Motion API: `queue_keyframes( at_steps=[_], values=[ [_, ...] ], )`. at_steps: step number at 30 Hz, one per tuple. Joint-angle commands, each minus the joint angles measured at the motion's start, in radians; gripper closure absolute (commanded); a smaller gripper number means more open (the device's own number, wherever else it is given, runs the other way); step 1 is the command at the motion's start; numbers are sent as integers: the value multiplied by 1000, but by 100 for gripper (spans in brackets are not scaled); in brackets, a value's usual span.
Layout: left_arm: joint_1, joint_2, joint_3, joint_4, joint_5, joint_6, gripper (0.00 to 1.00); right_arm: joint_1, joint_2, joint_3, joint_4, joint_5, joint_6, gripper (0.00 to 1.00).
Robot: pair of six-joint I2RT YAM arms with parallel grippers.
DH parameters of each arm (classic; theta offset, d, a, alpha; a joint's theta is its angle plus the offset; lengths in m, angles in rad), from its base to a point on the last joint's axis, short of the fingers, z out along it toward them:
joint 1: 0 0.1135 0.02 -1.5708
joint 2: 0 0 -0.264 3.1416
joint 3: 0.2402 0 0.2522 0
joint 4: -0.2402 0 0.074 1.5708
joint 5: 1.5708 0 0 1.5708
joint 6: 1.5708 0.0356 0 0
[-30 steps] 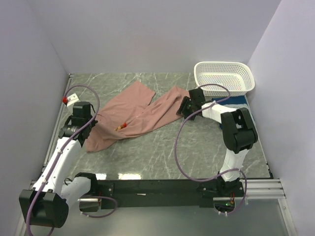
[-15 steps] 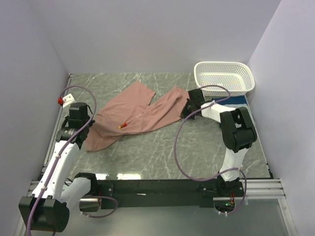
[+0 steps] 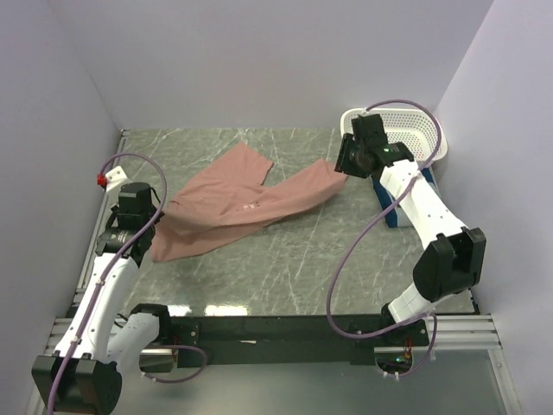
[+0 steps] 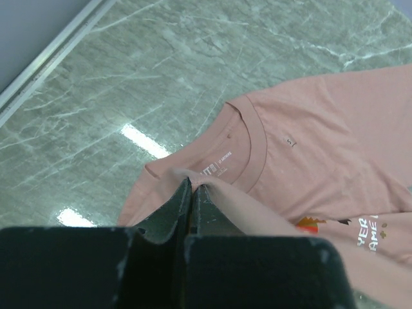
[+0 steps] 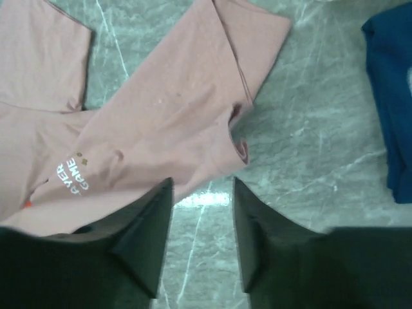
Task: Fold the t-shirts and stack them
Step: Flatten the tshirt out
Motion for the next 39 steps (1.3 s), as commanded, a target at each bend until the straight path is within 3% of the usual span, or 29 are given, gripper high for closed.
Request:
queue_keyframes(
  at_steps=[1, 3, 18, 29, 39],
  values=[
    [4, 8, 1, 34, 31, 18, 99, -7, 66, -6, -28, -6, -27, 47],
    [4, 17, -1, 36, 40, 21, 98, -7, 49, -73, 31, -38, -13, 42],
    [7, 23, 2, 39, 71, 24, 96, 20, -3, -509, 448, -296, -25, 42],
    [11, 25, 5, 30, 16, 14, 99, 83, 35, -545, 468, -89, -4, 39],
    [18, 46, 8, 30, 20, 15, 99, 97, 109, -522, 445, -32, -24, 36]
  ],
)
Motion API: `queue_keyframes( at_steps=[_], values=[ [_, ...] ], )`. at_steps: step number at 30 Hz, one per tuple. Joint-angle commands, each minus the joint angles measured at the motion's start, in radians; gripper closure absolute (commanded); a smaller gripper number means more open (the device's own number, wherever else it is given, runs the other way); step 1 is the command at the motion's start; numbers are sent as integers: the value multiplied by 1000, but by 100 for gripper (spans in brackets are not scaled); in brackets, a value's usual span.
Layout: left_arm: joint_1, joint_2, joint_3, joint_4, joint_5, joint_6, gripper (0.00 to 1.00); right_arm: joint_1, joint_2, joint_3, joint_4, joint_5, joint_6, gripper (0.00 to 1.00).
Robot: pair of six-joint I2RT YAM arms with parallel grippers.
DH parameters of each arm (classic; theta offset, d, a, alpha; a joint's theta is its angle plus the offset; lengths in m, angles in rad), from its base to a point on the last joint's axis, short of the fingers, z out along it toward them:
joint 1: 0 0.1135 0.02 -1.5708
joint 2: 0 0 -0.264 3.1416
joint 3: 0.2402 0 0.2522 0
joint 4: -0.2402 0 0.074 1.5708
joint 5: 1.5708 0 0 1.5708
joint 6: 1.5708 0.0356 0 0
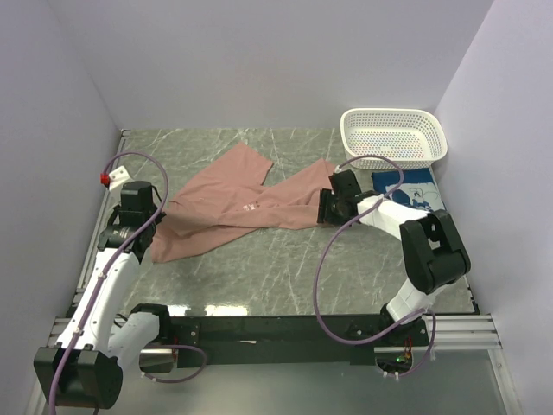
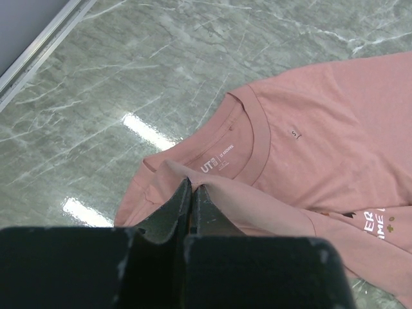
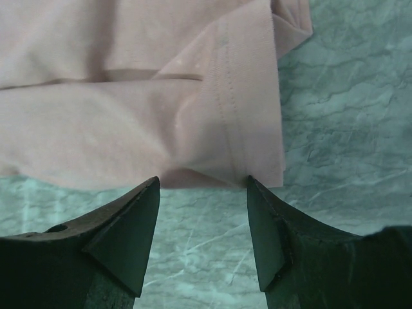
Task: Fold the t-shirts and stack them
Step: Flatten the tshirt out
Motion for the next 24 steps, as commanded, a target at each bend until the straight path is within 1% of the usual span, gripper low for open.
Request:
queue_keyframes(
  at_steps=[1, 3, 9, 12, 14, 15, 16, 18, 19, 23, 24],
  values=[
    [9, 7, 10, 29, -14, 13, 99, 8, 50, 41, 6, 50, -5, 36],
    [11, 7, 8, 30, -14, 11, 99, 17, 67, 58, 4, 61, -5, 36],
    [23, 15, 13, 37, 0, 14, 99, 68, 174, 187, -57, 142, -1, 38],
    [31, 21, 13, 37, 7, 14, 99, 90, 239, 262, -92, 191, 8, 40],
    [34, 19, 11, 38, 11, 16, 99, 102, 263, 288, -109, 216, 10, 45],
    [34, 19, 13, 38, 14, 16, 99, 103, 273, 307, -125, 224, 10, 48],
    [35, 18, 11, 38, 15, 16, 99, 106, 288, 313, -131, 230, 9, 64],
    [37, 18, 11, 35, 14, 16, 99, 103, 281, 321, -169, 227, 1, 86],
    [37, 15, 11, 32, 11, 14, 100, 105, 268, 318, -186, 225, -4, 99],
    [37, -8, 36, -2, -32, 4, 99, 105, 146, 269, -313, 222, -30, 100],
    [37, -13, 49, -18, -45, 1, 99, 105, 86, 247, -391, 210, -36, 100]
  ],
)
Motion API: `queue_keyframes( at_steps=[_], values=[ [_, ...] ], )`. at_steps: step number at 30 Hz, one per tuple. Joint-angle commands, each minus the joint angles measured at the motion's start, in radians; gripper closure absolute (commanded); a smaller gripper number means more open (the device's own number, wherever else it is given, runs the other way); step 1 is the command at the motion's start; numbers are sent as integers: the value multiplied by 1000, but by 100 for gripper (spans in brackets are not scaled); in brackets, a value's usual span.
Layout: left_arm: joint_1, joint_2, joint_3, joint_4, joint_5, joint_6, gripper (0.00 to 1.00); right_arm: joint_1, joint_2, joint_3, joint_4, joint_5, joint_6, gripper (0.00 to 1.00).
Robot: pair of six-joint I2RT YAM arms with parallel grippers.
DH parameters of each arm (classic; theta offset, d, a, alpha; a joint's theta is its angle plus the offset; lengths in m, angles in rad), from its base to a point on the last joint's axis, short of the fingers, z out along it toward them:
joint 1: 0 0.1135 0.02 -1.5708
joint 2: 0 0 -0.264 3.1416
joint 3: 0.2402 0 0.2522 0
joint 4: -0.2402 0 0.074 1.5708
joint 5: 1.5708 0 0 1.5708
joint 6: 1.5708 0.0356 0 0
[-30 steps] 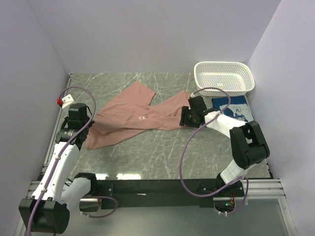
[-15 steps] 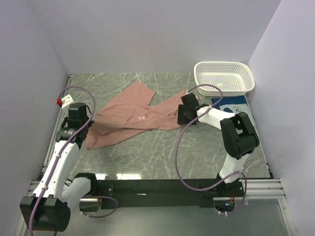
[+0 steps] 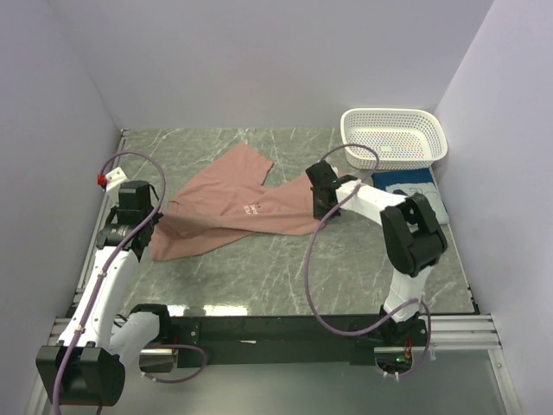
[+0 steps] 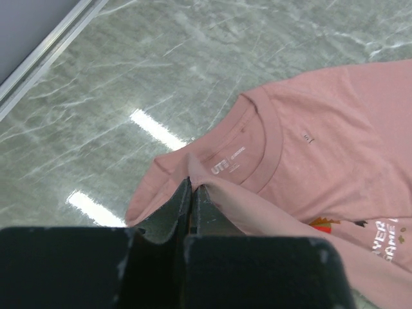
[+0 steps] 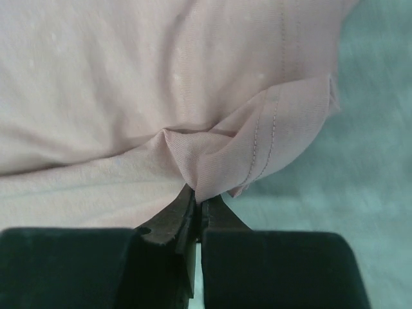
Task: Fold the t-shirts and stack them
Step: Flatten the tshirt out
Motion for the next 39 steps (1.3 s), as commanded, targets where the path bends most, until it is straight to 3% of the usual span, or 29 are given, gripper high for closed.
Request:
queue_keyframes(
  at_steps=[1, 6, 12, 16, 20, 24, 28, 34, 39],
  values=[
    [5, -43, 82, -55, -54, -1, 99, 5, -170, -44, -246, 5, -30, 100],
    [3, -106, 144, -135, -2, -24, 99, 40, -417, -103, -534, -63, -44, 100],
    [3, -122, 121, -125, 130, 12, 99, 48, -540, -155, -579, -193, -68, 78],
    [3, -55, 84, -91, 174, 11, 98, 41, -487, -170, -549, -195, -84, 66],
    [3, 10, 49, -20, 182, 5, 98, -3, -441, -153, -517, 71, 20, 57],
    [3, 132, 108, 1, 211, 5, 98, -40, -388, -126, -362, -131, -39, 53],
    [3, 232, 197, -9, 214, 26, 98, -41, -289, -101, -280, -195, -65, 53],
    [5, 262, 177, 26, 191, 34, 99, -41, -137, -90, -152, -195, -65, 54],
    [14, 226, 157, 29, 127, 34, 99, -57, -5, 17, -115, -176, -73, 54]
  ],
)
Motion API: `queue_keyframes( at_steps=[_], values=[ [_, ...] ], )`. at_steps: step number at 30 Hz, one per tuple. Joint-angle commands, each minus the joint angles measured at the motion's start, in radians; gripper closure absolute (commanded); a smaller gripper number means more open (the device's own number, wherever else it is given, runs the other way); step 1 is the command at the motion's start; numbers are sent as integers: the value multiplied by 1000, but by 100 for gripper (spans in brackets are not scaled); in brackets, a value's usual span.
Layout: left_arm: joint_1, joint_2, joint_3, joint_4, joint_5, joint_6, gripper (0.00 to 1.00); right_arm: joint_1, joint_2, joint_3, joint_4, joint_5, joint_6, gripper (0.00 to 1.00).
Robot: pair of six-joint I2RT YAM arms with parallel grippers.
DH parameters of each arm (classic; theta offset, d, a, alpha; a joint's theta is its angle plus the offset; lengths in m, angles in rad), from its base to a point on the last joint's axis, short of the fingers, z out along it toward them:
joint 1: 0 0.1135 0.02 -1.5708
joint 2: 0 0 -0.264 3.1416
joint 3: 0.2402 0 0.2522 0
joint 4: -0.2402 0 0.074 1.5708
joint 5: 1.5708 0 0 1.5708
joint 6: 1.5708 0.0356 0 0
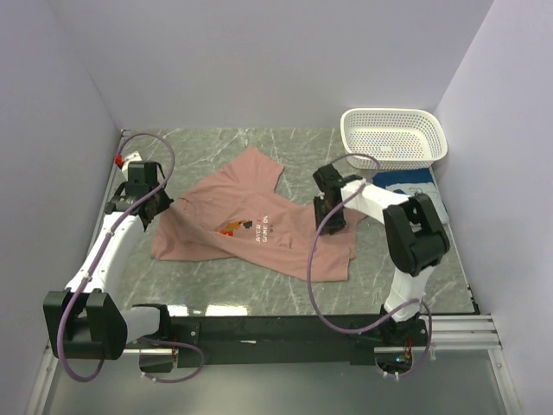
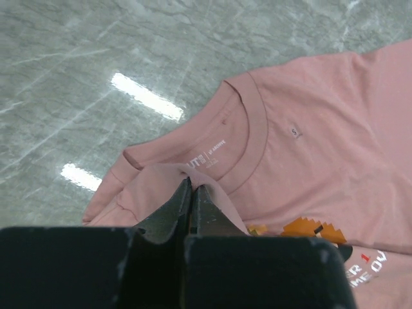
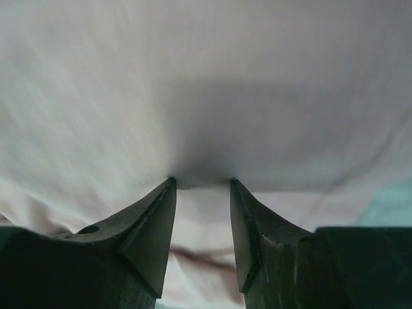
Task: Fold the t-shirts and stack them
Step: Flatten the tshirt out
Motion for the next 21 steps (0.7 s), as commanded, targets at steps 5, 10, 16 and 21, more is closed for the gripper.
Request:
queue_keyframes(
  at_steps=[5, 10, 16, 21],
  values=[
    [71, -65, -25, 56, -58, 0, 99, -73, 259, 364, 45, 27, -16, 53],
    [97, -59, -33, 61, -40, 3, 99, -113, 385, 642, 9, 78, -27, 50],
    [100, -53, -35, 61, -23, 6, 99, -84, 177, 476, 77, 79, -73, 41],
    [102, -68, -45, 64, -13, 6, 99, 9, -52, 172, 163, 104, -114, 42]
  ],
)
